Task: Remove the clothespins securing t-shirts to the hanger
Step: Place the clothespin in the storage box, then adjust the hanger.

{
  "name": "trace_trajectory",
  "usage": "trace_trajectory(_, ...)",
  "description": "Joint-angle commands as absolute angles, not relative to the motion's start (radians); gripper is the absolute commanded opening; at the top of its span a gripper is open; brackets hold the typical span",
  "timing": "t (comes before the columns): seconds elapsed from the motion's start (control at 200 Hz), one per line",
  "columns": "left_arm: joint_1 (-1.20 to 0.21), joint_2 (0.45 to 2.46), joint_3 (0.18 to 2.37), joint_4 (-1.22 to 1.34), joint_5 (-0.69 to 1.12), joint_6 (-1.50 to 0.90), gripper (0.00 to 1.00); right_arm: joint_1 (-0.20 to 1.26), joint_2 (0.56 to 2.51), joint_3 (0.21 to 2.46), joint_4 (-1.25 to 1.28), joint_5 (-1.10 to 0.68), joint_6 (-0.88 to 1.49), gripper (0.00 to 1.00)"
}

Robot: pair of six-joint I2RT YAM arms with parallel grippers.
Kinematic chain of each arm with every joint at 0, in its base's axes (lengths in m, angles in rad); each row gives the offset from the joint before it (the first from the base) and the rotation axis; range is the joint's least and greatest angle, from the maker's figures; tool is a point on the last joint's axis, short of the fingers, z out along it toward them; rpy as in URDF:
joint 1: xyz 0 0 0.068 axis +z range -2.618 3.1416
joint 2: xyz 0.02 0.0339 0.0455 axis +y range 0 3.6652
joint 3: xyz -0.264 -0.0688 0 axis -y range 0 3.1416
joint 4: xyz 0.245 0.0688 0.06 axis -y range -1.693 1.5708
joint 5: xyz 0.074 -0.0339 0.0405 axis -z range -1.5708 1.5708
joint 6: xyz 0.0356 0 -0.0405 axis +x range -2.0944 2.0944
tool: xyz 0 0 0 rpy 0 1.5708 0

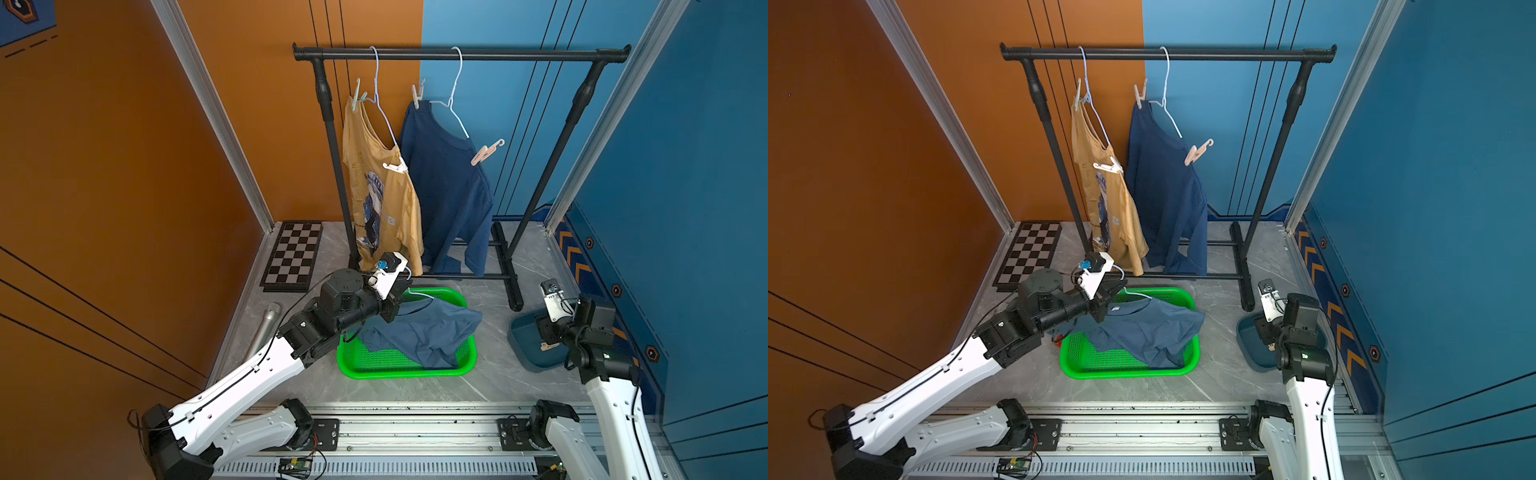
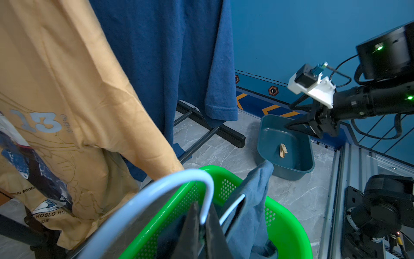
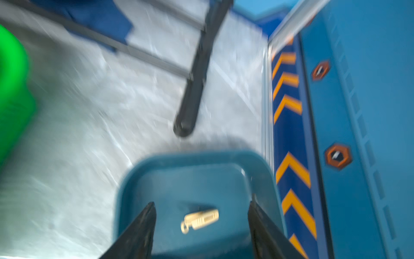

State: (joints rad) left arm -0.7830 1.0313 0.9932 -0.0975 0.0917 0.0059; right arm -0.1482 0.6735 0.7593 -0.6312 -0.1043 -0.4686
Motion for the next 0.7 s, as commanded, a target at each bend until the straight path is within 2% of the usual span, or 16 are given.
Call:
trace_trajectory(0.0, -0.793, 1.018, 1.023, -0.086, 0.152, -0.009, 0.00, -0.085, 0.644, 0.849, -0.647, -0.189, -0.380, 0.67)
trace_trajectory(0.205, -0.801, 1.043, 1.066, -0.085, 0.137, -0.017, 0.00, 0.086, 0.706, 0.940, -0.530, -0.336, -0.195, 0.68)
trace_trajectory(0.435, -0.807, 1.081, 1.088, -0.065, 0.156, -0.008, 0.00, 0.335, 0.808, 0.983, -0.377, -0.428, -0.142, 0.69)
trace_trajectory(0.696, -0.857, 1.140, 1.142, -0.082, 0.133, 0.052, 0.00, 0.465, 0.926, 0.943, -0.072, -0.615, 0.004, 0.69)
